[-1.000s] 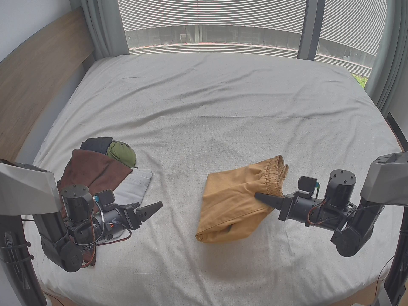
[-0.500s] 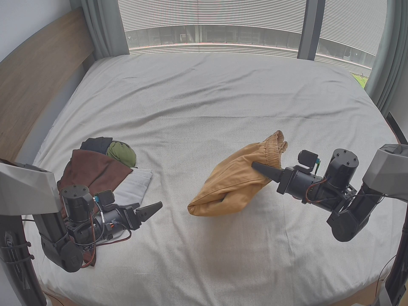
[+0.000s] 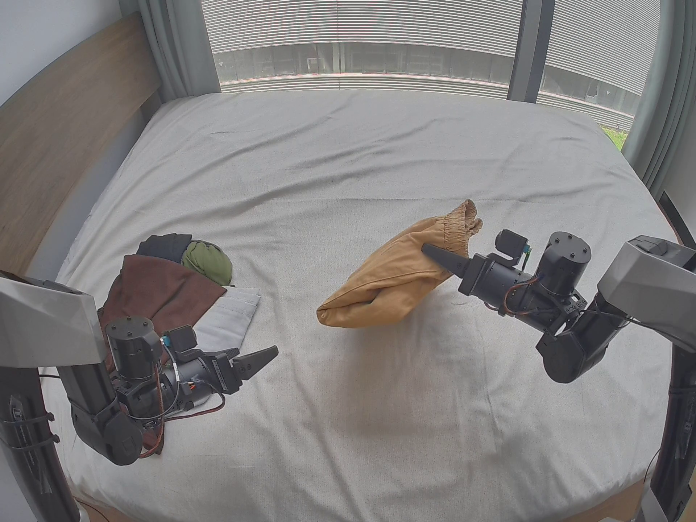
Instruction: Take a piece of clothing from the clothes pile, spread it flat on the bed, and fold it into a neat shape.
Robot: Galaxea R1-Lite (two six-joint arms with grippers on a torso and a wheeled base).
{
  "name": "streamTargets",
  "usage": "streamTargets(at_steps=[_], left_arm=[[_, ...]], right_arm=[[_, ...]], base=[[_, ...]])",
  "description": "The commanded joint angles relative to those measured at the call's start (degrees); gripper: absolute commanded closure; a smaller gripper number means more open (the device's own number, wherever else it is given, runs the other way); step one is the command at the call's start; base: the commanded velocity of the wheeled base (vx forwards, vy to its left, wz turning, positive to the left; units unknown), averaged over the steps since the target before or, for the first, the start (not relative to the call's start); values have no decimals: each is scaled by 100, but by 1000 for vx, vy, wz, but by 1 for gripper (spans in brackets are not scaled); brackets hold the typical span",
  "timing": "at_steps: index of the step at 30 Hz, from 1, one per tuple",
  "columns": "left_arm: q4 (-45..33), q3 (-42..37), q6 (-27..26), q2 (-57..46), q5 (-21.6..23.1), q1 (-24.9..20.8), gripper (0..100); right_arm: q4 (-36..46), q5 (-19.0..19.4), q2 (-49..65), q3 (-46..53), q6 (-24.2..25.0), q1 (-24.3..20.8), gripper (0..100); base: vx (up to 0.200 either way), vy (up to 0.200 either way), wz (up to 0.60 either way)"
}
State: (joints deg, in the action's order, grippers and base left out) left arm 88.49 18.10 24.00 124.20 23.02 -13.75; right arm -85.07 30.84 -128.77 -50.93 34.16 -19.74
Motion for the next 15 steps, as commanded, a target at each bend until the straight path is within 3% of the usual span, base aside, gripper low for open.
streamTargets(at_steps=[1,15], left_arm=[[1,0,8,17,1,4,0],[1,-9,8,78,10,13,0]], right_arm=[[324,1,-465,-690,30,146,100],[1273,-8,-623,-1894,21,146,100]], base=[[0,0,0],[0,0,0]])
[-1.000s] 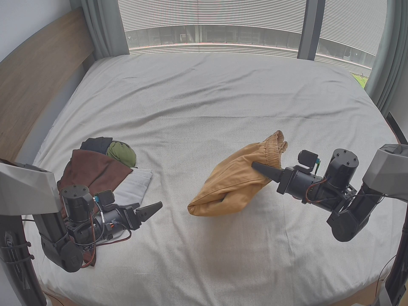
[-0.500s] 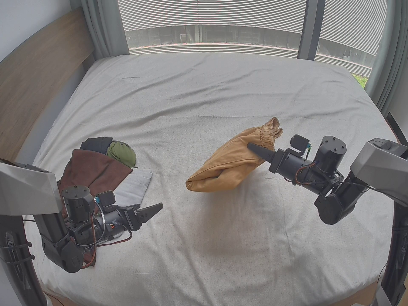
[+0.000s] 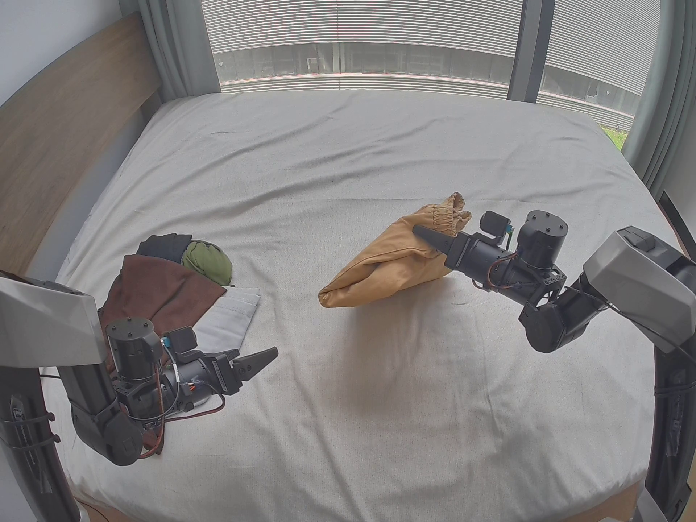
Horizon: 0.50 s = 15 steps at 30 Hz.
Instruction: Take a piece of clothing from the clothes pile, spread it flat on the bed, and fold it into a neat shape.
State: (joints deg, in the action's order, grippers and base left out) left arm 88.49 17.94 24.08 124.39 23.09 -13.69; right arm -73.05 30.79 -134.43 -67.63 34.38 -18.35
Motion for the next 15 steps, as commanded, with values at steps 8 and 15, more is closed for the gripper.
streamTargets(at_steps=[8,15], left_arm=[[1,7,1,68,3,-2,0],[1,-1,1,68,3,-11,0]], right_arm=[[36,-12,-66,-189,8,7,100],[115,-3,66,-285,-1,59,100]], base=[[0,0,0],[0,0,0]])
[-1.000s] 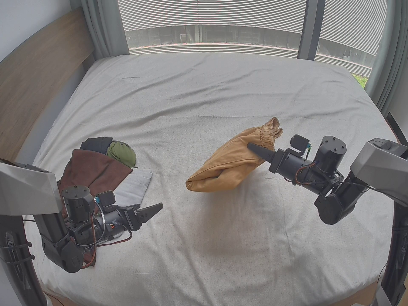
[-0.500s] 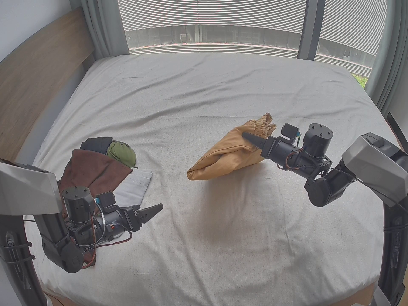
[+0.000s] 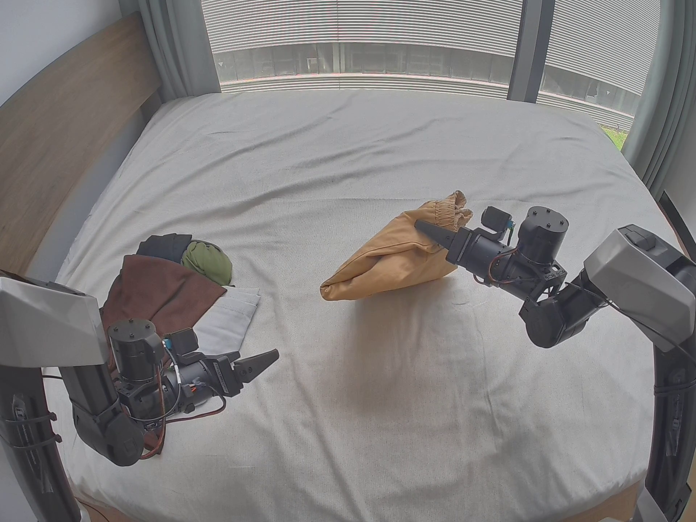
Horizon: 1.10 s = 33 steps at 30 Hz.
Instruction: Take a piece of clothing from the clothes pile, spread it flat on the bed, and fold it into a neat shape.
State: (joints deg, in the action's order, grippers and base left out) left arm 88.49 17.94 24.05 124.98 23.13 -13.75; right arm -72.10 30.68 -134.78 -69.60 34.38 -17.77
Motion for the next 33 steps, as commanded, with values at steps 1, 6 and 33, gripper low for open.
streamTargets(at_steps=[1,6,33], left_arm=[[1,7,3,9,-1,-5,0],[1,-1,3,9,-1,-5,0],[10,-63,3,9,8,4,0]], right_arm=[[64,8,127,-160,-1,2,100],[345,8,154,-467,-1,2,100],[-6,-19,-1543,-590,-353,160,100]], base=[[0,0,0],[0,0,0],[0,0,0]])
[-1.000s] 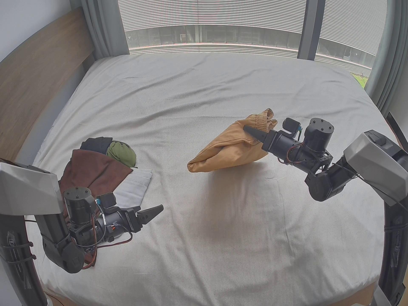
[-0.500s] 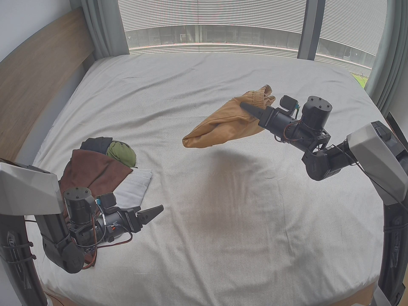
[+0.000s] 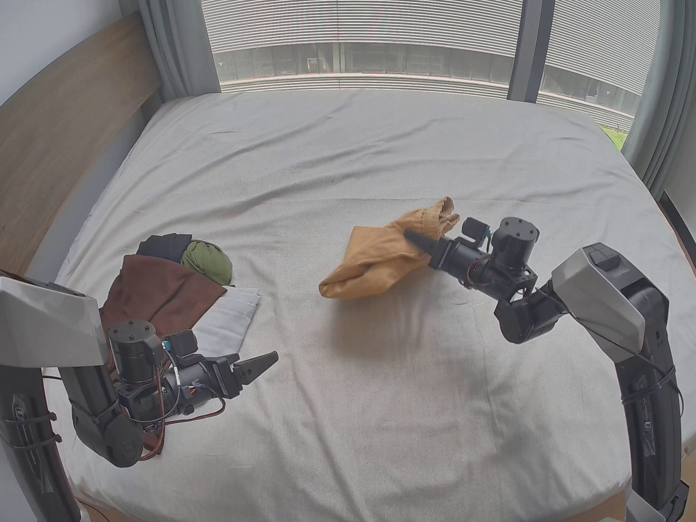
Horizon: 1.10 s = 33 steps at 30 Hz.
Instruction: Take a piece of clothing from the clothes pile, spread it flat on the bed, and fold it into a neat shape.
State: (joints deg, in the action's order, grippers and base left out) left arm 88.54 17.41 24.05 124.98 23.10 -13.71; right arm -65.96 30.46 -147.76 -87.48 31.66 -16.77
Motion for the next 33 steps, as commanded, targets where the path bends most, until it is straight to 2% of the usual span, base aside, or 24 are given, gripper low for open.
streamTargets(at_steps=[1,4,8,19,29,30,33], left_arm=[[5,-9,3,9,10,0,0],[5,-9,3,9,19,0,0],[5,-9,3,9,19,-8,0],[5,-9,3,18,19,-8,0],[5,8,3,18,19,-8,0],[5,-1,3,18,19,-8,0],[5,8,3,18,19,-8,0]], right_arm=[[-619,3,-244,1198,-81,60,100],[-1085,-5,-51,2121,-81,69,100],[-1375,-32,-104,2596,-90,104,100],[-1991,-76,-710,2807,-81,113,100],[-2061,-76,-728,2763,-81,139,100],[-2105,-76,-728,2727,-81,148,0],[-2149,-120,-693,2754,-81,236,0]], base=[[0,0,0],[0,0,0],[0,0,0],[0,0,0],[0,0,0],[0,0,0],[0,0,0]])
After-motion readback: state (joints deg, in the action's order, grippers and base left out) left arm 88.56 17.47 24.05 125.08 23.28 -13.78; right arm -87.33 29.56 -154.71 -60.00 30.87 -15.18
